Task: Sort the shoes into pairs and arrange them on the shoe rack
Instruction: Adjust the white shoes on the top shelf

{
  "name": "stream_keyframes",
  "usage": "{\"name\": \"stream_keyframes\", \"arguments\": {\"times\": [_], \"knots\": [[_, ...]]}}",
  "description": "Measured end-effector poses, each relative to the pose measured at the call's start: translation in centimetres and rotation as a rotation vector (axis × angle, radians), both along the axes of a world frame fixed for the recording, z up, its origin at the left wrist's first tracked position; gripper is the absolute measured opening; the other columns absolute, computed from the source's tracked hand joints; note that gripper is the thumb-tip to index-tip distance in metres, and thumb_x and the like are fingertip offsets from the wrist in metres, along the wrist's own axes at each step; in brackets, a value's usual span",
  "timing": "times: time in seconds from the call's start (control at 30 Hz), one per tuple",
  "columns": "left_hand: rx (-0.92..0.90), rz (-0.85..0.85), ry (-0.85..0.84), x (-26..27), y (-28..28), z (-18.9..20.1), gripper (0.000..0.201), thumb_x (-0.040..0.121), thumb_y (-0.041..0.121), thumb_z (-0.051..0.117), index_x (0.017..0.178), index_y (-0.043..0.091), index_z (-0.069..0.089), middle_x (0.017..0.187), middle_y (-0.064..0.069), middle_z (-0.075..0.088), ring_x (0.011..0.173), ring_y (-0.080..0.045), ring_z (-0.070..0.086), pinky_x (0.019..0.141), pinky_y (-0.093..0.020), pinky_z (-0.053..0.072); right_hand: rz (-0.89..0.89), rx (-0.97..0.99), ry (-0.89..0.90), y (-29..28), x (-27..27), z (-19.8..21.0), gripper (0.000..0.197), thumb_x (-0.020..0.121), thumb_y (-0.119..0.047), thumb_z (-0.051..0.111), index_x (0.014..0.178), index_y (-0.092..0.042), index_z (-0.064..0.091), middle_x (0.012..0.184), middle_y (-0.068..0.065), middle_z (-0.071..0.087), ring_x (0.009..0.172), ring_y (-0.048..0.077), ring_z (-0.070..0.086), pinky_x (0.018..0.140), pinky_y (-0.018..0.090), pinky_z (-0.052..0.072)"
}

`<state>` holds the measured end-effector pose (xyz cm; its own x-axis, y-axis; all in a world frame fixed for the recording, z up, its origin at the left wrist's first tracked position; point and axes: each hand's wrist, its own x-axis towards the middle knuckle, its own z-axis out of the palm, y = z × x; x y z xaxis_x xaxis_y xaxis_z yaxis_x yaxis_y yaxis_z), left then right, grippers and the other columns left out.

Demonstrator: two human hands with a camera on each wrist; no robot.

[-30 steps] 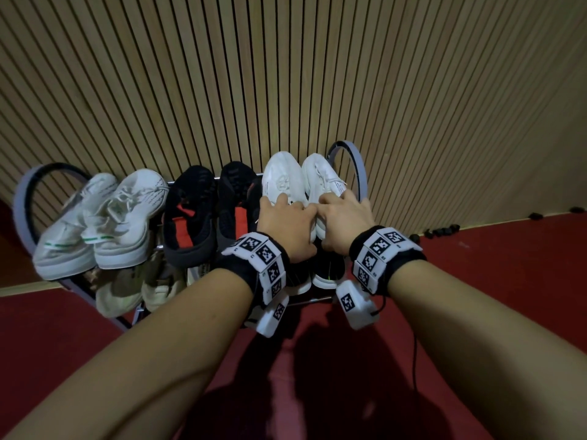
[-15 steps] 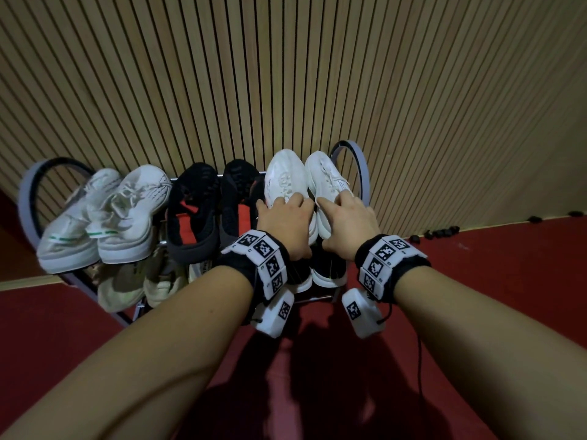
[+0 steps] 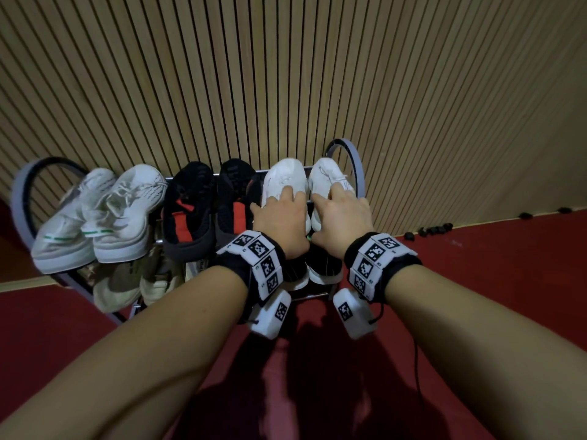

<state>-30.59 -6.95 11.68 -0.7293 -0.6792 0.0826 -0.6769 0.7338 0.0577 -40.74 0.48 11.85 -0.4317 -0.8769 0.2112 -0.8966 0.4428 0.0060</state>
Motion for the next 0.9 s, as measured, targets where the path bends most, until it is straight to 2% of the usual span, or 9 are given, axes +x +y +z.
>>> {"name": "stream_keyframes", "arguments": {"times": [0.13,0.27,0.37,0.5,0.57,0.67,0.77,0.9], "knots": [[-0.068,-0.007,-0.075,-0.3,0.6,-0.7,0.06,0.071,0.034,0.067,0.122,0.018,0.039,0.124,-0.004,0.045,0.112,-0.033,0.053,0.094,-0.062,0.036,0.014,0.012,0.03,0.4,0.3,-1.0,0.055,0.069,-0.041,0.067,0.119,-0.025,0.052,0.11,0.004,0.047,0.105,0.026,0.047,0.081,0.039,0.037],[-0.106,-0.025,-0.047,-0.4,0.4,-1.0,0.056,0.074,0.04,0.064,0.12,0.019,0.041,0.122,-0.005,0.049,0.107,-0.032,0.056,0.09,-0.062,0.038,0.074,-0.027,0.051,0.8,-1.4,-1.4,0.06,0.067,-0.04,0.069,0.123,-0.026,0.052,0.104,0.003,0.047,0.1,0.026,0.048,0.076,0.037,0.034],[-0.137,-0.014,-0.018,-0.5,0.6,-1.0,0.054,0.076,0.041,0.062,0.12,0.019,0.041,0.119,-0.006,0.051,0.103,-0.032,0.057,0.088,-0.06,0.04,0.129,-0.073,0.043,0.7,-2.4,-1.3,0.057,0.066,-0.039,0.071,0.119,-0.024,0.056,0.098,0.002,0.047,0.095,0.027,0.049,0.071,0.035,0.03],[-0.174,0.002,0.011,-0.8,0.7,-1.3,0.05,0.078,0.043,0.06,0.119,0.019,0.043,0.115,-0.006,0.053,0.099,-0.031,0.058,0.085,-0.056,0.041,0.163,-0.088,0.024,0.3,-3.3,-1.5,0.062,0.067,-0.039,0.071,0.126,-0.026,0.055,0.099,0.001,0.046,0.096,0.024,0.048,0.072,0.034,0.03],[-0.186,-0.002,0.0,-0.9,0.5,-1.5,0.051,0.079,0.045,0.059,0.121,0.021,0.042,0.117,-0.005,0.053,0.104,-0.031,0.056,0.087,-0.057,0.039,0.177,-0.054,0.024,0.1,-3.6,-1.4,0.062,0.068,-0.039,0.07,0.127,-0.028,0.055,0.1,0.001,0.047,0.098,0.024,0.048,0.074,0.035,0.031],[-0.208,-0.009,-0.019,-1.3,0.4,-2.0,0.054,0.08,0.049,0.057,0.126,0.025,0.041,0.123,-0.004,0.053,0.115,-0.031,0.048,0.092,-0.06,0.034,0.177,0.03,0.048,-0.2,-3.4,-1.1,0.052,0.072,-0.039,0.067,0.122,-0.031,0.056,0.1,-0.001,0.048,0.1,0.023,0.047,0.075,0.035,0.028],[-0.196,-0.003,-0.02,-1.5,0.3,-2.0,0.058,0.08,0.053,0.059,0.127,0.024,0.041,0.128,-0.004,0.052,0.12,-0.031,0.045,0.094,-0.062,0.032,0.13,0.054,0.037,-0.5,-3.1,-0.9,0.047,0.073,-0.04,0.066,0.119,-0.033,0.056,0.105,-0.002,0.05,0.103,0.023,0.047,0.08,0.037,0.032],[-0.128,-0.009,-0.003,-0.8,0.2,-2.0,0.07,0.077,0.065,0.06,0.13,0.024,0.043,0.139,-0.001,0.045,0.131,-0.028,0.038,0.1,-0.065,0.027,0.067,0.076,0.0,-0.4,-2.2,-0.4,0.054,0.068,-0.05,0.07,0.117,-0.033,0.055,0.113,-0.002,0.051,0.111,0.025,0.044,0.085,0.042,0.033]]}}
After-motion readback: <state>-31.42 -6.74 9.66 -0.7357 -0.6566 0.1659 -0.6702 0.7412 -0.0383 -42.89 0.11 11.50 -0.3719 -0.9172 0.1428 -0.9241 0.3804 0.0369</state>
